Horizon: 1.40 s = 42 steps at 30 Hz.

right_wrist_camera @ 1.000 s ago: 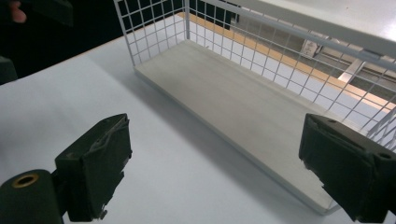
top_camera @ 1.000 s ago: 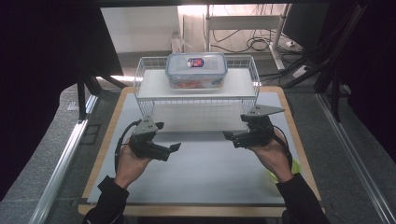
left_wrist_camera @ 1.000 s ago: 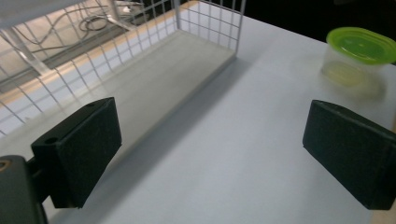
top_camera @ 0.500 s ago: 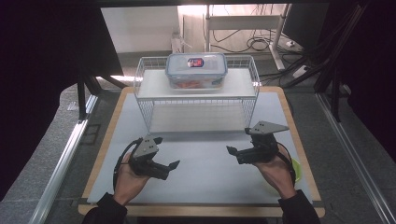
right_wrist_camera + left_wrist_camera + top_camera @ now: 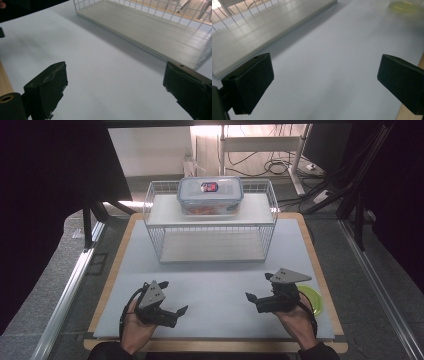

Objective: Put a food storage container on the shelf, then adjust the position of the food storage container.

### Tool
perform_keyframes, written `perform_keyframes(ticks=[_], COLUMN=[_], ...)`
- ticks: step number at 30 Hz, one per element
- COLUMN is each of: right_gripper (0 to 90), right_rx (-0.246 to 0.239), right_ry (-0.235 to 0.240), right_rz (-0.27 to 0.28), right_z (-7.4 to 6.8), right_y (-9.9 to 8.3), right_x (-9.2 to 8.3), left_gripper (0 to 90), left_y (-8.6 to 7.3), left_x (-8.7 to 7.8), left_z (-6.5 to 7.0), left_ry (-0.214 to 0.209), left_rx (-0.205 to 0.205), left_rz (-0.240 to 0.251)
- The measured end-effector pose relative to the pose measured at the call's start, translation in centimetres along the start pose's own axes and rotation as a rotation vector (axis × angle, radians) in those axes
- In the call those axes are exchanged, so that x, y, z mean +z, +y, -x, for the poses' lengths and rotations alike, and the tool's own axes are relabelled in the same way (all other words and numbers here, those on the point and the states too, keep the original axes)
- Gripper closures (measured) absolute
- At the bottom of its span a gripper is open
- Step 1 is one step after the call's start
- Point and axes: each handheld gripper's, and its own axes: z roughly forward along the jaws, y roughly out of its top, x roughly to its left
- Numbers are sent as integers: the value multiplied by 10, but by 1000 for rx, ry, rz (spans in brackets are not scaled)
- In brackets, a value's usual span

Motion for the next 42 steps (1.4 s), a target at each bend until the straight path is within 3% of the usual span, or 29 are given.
perform_keyframes(ticks=[4,9,19,21,28,35,38,42], right_gripper=[40,40,6,77,457,826,897,900], right_rx=[-6,28,57,70,85,139,160,202], right_ry=[-34,-69,-96,-114,-126,-220,-261,-329], right_rz=[-19,-33,-44,-54,-93,-132,-129,-114], right_z=[1,4,6,8,16,36,45,56], right_y=[-12,-29,-32,-34,-35,-40,-44,-51], right_x=[-3,-8,-15,-17,-30,-52,-63,-80], left_gripper=[6,6,11,13,18,23,23,26], left_y=[-9,-17,-19,-19,-20,-20,-20,-21], left_x=[0,3,1,0,0,1,1,1], left_z=[3,4,2,1,0,0,0,0], left_ry=[-6,-15,18,22,33,34,35,42], left_rx=[-21,-33,-15,-16,-7,-3,-4,-3], left_rz=[-9,-20,-12,-8,-20,-24,-27,-30])
